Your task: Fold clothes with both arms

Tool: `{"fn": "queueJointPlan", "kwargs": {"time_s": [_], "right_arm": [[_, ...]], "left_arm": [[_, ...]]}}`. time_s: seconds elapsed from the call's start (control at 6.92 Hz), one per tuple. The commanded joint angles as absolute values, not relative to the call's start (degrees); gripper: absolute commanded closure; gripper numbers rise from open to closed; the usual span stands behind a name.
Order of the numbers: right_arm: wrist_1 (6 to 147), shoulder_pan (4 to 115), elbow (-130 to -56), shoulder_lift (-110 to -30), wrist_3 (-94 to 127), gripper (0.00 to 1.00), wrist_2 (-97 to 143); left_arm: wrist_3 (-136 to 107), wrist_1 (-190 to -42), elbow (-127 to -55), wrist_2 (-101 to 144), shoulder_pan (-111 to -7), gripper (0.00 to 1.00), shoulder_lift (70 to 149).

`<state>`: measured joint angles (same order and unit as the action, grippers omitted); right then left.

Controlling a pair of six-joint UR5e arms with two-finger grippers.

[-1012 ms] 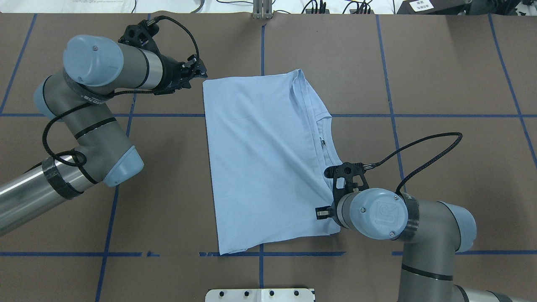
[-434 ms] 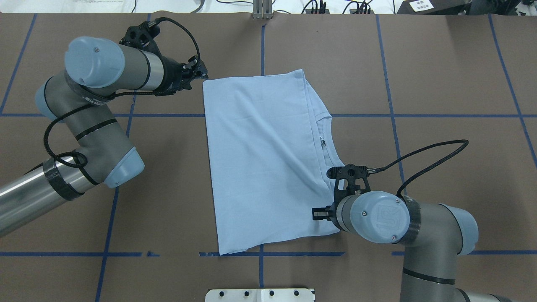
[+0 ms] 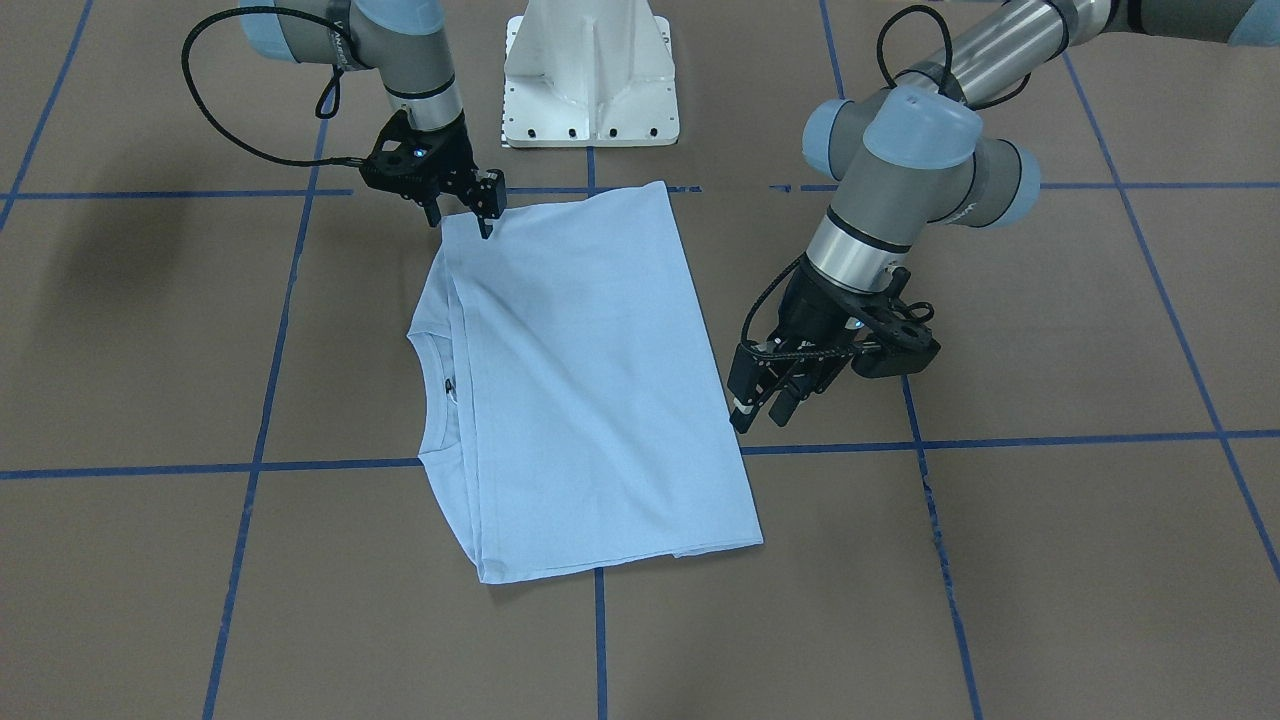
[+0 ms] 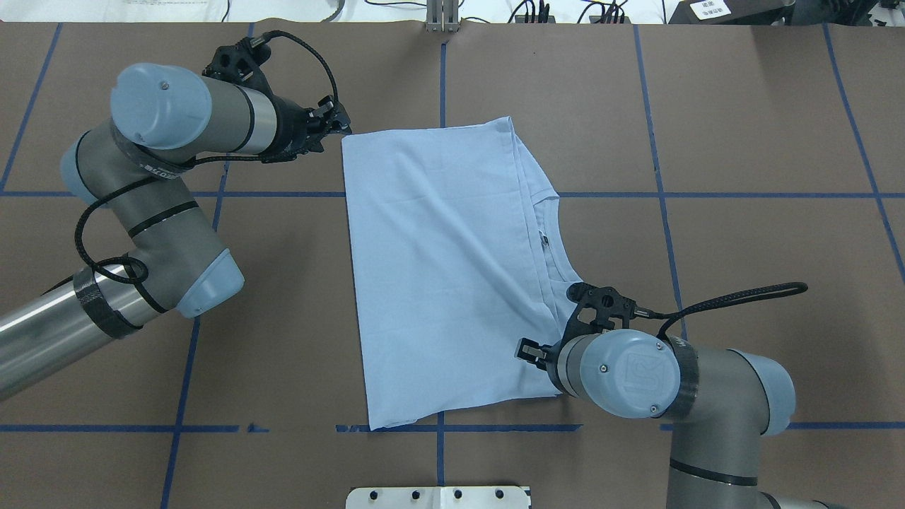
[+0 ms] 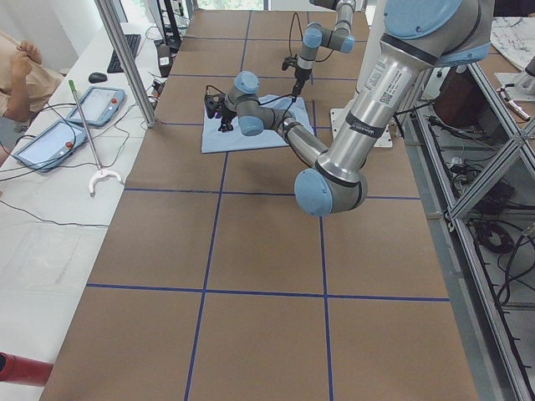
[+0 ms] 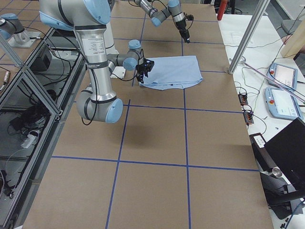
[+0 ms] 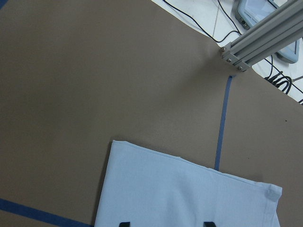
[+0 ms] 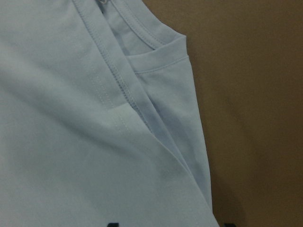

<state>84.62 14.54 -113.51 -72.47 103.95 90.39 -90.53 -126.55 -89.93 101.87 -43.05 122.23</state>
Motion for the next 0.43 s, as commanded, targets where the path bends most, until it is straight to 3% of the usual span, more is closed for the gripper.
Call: {"fn": "queueJointPlan", "kwargs": {"time_s": [0.0, 0.29], "right_arm": [[84.6, 14.3, -112.2, -71.8, 111.3, 0.17, 90.3], [84.6, 14.5, -111.1, -71.2, 112.8, 0.17, 90.3]], "left_arm": [[-90.5, -126.6, -89.9, 101.8, -42.7, 0.39, 122.2], [-90.5, -126.5, -90.0, 101.1, -42.3, 0.39, 122.2]]}}
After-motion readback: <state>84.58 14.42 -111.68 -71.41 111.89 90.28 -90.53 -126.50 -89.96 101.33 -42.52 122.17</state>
